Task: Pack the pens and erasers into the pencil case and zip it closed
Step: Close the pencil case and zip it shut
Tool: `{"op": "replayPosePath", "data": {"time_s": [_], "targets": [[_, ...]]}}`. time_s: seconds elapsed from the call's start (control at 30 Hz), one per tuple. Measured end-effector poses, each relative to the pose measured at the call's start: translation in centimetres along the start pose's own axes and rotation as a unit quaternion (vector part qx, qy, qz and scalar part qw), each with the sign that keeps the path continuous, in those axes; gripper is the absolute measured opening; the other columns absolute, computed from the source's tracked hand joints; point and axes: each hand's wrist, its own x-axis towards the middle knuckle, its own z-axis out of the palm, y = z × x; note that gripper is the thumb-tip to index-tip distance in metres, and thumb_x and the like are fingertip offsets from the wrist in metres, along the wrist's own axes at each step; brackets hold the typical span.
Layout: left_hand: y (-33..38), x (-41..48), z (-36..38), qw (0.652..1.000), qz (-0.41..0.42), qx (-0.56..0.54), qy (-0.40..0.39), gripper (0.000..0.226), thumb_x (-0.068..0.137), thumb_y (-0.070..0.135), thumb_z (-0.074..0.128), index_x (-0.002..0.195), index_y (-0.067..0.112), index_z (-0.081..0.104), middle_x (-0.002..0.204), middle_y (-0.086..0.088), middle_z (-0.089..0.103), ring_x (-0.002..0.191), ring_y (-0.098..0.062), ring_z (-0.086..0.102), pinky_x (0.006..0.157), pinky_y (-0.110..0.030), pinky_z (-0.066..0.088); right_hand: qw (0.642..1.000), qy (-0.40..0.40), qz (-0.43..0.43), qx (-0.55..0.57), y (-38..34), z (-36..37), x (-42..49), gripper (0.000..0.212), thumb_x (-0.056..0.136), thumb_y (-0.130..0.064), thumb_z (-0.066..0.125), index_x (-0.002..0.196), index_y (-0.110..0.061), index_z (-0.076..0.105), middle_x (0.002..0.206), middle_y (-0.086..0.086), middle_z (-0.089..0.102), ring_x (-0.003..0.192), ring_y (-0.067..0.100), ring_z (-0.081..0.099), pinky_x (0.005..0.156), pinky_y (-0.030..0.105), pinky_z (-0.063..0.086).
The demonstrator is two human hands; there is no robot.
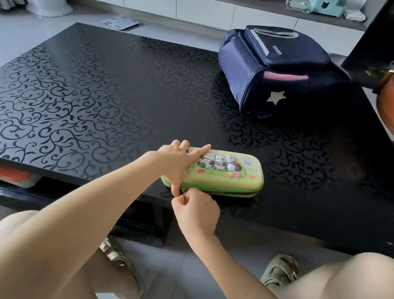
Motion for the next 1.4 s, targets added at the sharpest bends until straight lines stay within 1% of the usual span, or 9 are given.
{"op": "replayPosePath", "data": {"time_s": [0.1,0.2,0.47,0.6,0.73,0.83,0.93,1.2,1.4], "targets": [[0.2,-0.2,0.3,0.999,0.021,-0.026,0.025,0.133,0.054,0.041,0.08,0.14,0.039,-0.022,0.12,-0.01,0.032,0.096,-0.022,0.031,0.079,-0.036,0.05,0.993,0.047,-0.076,-0.082,1.8,-1.7,-0.7,0.046,0.045,-0.016,0.076,0.046,-0.019,0.03,0.034,-0.006,0.021,0.033,0.02,0.024,0.045,0.017,-0.005],[0.2,-0.4,0.8,0.998,0.045,-0.008,0.033,0.13,0.056,0.036,0.077,0.138,0.042,-0.022,0.116,-0.007,0.031,0.093,-0.02,0.028,0.073,-0.036,0.052,0.977,0.08,-0.121,-0.158,5.7,-3.1,-0.9,0.037,0.026,-0.011,0.078,0.036,-0.016,0.042,0.028,-0.001,0.039,0.023,0.02,0.037,0.042,0.011,0.007],[0.1,-0.3,1.1,0.992,0.097,0.036,0.067,0.127,0.061,0.033,0.075,0.136,0.042,-0.027,0.123,-0.005,0.03,0.105,-0.023,0.034,0.07,-0.031,0.052,0.91,0.158,-0.241,-0.3,17.8,-9.8,1.2,0.024,0.075,-0.016,0.05,0.051,-0.015,0.046,0.039,-0.001,0.045,0.035,0.021,0.05,0.037,0.027,0.037],[0.2,-0.5,1.6,0.988,0.106,0.05,0.1,0.119,0.065,0.028,0.069,0.137,0.043,-0.026,0.131,-0.006,0.025,0.11,-0.024,0.031,0.079,-0.033,0.051,0.9,0.097,-0.298,-0.304,18.2,-10.9,6.7,0.026,0.064,-0.011,0.076,0.056,-0.013,0.051,0.045,0.0,0.051,0.041,0.022,0.052,0.042,0.027,0.038],[0.1,-0.1,1.1,0.986,0.125,0.05,0.099,0.115,0.067,0.021,0.065,0.136,0.047,-0.023,0.133,-0.005,0.024,0.115,-0.024,0.028,0.085,-0.034,0.048,0.88,0.022,-0.378,-0.287,16.4,-12.7,10.4,0.03,0.085,-0.03,0.042,0.073,-0.018,0.067,0.057,-0.007,0.061,0.054,0.017,0.056,0.054,0.029,0.041],[0.2,1.0,0.2,0.987,0.131,0.044,0.077,0.116,0.065,0.019,0.068,0.136,0.051,-0.018,0.135,-0.002,0.022,0.12,-0.024,0.024,0.084,-0.036,0.05,0.935,-0.021,-0.317,-0.161,13.6,-14.1,10.0,0.028,0.087,-0.033,0.05,0.107,-0.024,0.068,0.098,-0.006,0.072,0.088,0.018,0.063,0.078,0.033,0.045],[0.7,3.0,-1.3,0.983,0.146,0.072,0.083,0.112,0.068,0.015,0.069,0.138,0.049,-0.011,0.141,0.001,0.019,0.127,-0.024,0.021,0.083,-0.036,0.052,0.969,-0.171,-0.173,-0.036,10.6,-13.4,7.8,0.072,0.079,-0.06,0.057,0.141,-0.034,0.033,0.141,-0.008,0.046,0.124,0.017,0.046,0.102,0.039,0.038],[2.8,6.5,-4.7,0.994,0.057,0.011,0.095,0.09,0.078,0.005,0.055,0.146,0.038,0.005,0.151,-0.007,0.012,0.136,-0.029,0.016,0.093,-0.033,0.043,0.978,-0.189,-0.05,-0.072,12.7,-12.4,6.0,0.087,0.07,-0.056,0.058,0.141,-0.041,0.01,0.129,0.002,0.038,0.114,0.027,0.047,0.094,0.042,0.039],[5.6,9.8,-8.7,0.968,0.053,0.017,0.245,0.061,0.087,0.018,0.051,0.143,0.024,0.027,0.147,-0.012,0.026,0.135,-0.03,0.021,0.11,-0.041,0.022,0.976,-0.147,0.112,-0.114,21.2,-17.9,8.3,0.088,0.074,-0.056,0.054,0.145,-0.04,0.006,0.13,0.007,0.04,0.109,0.028,0.051,0.086,0.039,0.043]]}}
